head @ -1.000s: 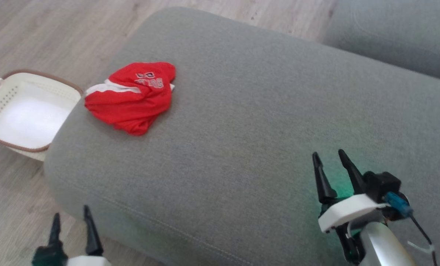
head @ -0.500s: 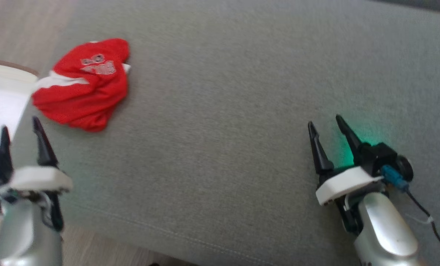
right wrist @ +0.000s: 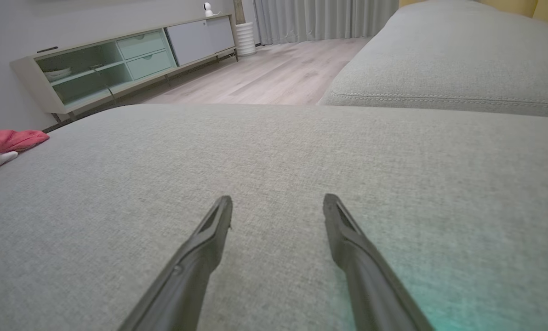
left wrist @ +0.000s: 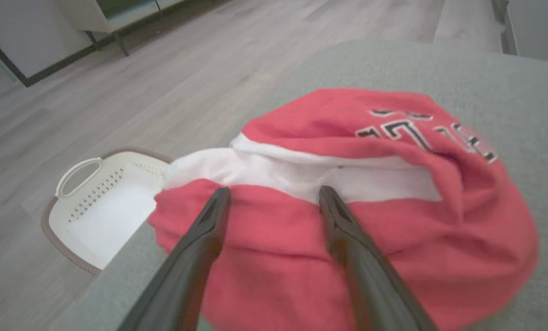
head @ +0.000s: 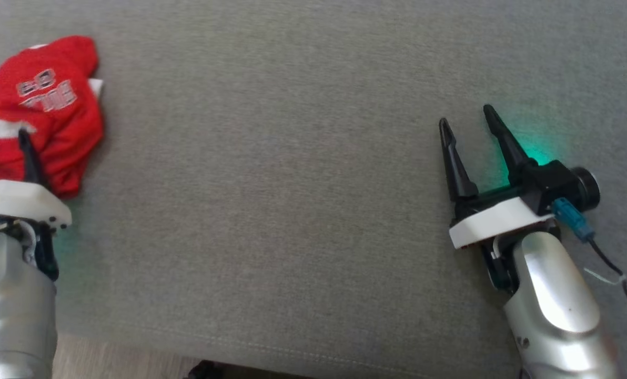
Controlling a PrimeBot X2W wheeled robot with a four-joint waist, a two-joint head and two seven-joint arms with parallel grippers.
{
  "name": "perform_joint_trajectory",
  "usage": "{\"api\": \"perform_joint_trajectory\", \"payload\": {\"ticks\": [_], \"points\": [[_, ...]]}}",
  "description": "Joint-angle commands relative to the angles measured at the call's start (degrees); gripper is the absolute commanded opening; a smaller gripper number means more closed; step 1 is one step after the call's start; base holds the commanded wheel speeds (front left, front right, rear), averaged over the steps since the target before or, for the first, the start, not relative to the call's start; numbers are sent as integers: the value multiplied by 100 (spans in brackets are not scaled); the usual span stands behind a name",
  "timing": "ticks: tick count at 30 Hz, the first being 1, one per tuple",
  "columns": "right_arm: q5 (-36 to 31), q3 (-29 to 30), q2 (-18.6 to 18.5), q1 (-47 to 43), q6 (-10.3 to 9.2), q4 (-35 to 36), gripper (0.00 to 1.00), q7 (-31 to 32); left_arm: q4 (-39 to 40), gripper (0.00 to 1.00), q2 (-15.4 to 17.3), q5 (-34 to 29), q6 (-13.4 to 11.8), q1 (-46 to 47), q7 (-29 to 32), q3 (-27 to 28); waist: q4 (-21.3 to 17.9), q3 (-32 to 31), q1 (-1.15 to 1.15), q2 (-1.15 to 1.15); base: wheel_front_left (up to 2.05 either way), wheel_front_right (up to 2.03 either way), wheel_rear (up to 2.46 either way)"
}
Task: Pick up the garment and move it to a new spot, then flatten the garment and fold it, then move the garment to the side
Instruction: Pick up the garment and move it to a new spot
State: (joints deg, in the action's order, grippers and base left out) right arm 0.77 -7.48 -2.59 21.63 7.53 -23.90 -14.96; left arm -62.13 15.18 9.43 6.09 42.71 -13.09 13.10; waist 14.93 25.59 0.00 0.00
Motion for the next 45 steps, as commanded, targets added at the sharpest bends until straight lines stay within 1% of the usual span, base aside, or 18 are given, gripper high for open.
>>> {"api": "perform_joint_trajectory", "payload": {"ticks": [1, 3, 5, 7, 8, 11, 13, 16, 18, 21, 26, 29, 33, 36, 37, 40, 45], "points": [[-47, 18, -33, -65, -4, -96, 100, -4, -77, 100, 414, 40, -9, 131, 68, 133, -136, 120, 0, 0, 0, 0, 0], [-61, 53, -36, -59, -4, -92, 100, -4, -329, 100, 439, 46, -56, 210, 116, 120, -195, 163, 0, 0, 0, 0, 0], [-73, 104, -37, -76, -4, -89, 100, -4, -623, 0, 417, 58, -106, 272, 108, 93, -241, 176, 0, 0, 0, 0, 0], [-70, 133, -37, -99, -4, -104, 100, -4, -732, 0, 437, 39, -185, 270, 49, 68, -260, 133, 0, 0, 0, 0, 0], [-62, 154, -36, -111, -4, -112, 100, -4, -714, 0, 473, 9, -265, 277, -23, 52, -261, 94, 0, 0, 0, 0, 0], [-18, 199, -35, -136, -4, -138, 100, -4, -285, 0, 619, -168, -465, 339, -175, -63, -230, -46, 0, 0, 0, 0, 0], [23, 211, -34, -152, -4, -157, 100, -4, 565, 0, 691, -307, -523, 347, -185, -127, -195, -162, 0, 0, 0, 0, 0], [177, 156, -32, -186, -4, -185, 100, -4, 1812, 0, 723, -520, -528, 233, -188, -237, -176, -379, 0, 0, 0, 0, 0], [352, 71, -31, -222, -4, -209, 100, -4, 2404, 0, 731, -632, -437, 178, -189, -349, -194, -554, 0, 0, 0, 0, 0], [627, -67, -30, -269, -4, -229, 100, -4, 3063, 0, 655, -759, -297, 157, -189, -582, -305, -805, 0, 0, 0, 0, 0], [971, -183, -30, -364, -4, -209, 100, -4, 3793, 0, 377, -864, -92, 250, -190, -1120, -682, -1124, 0, 0, 0, 0, 0], [1115, -258, -30, -428, -4, -204, 100, -4, 4063, 0, 172, -833, 0, 267, -190, -1450, -1054, -1275, 0, 0, 0, 0, 0], [1245, -311, -30, -500, -4, -198, 100, -4, 4288, 0, -220, -718, 71, 210, -190, -1908, -1580, -1401, 0, 0, 0, 0, 0], [1316, -354, -30, -556, -4, -204, 100, -4, 4324, 0, -566, -607, 98, 66, -190, -2235, -1988, -1475, 0, 0, 0, 0, 0], [1316, -354, -30, -556, -4, -204, 100, -4, 4324, 0, -566, -607, 98, 66, -190, -2235, -1988, -1475, 0, 0, 0, 0, 0], [1355, -371, -30, -613, -4, -197, 100, -4, 4215, 0, -876, -473, 113, -128, -190, -2523, -2311, -1497, 0, 0, 0, 0, 0], [1393, -434, -29, -684, -4, -205, 100, -4, 3919, 0, -1151, -229, 107, -611, -190, -2838, -2646, -1512, 0, 0, 0, 0, 0]]}}
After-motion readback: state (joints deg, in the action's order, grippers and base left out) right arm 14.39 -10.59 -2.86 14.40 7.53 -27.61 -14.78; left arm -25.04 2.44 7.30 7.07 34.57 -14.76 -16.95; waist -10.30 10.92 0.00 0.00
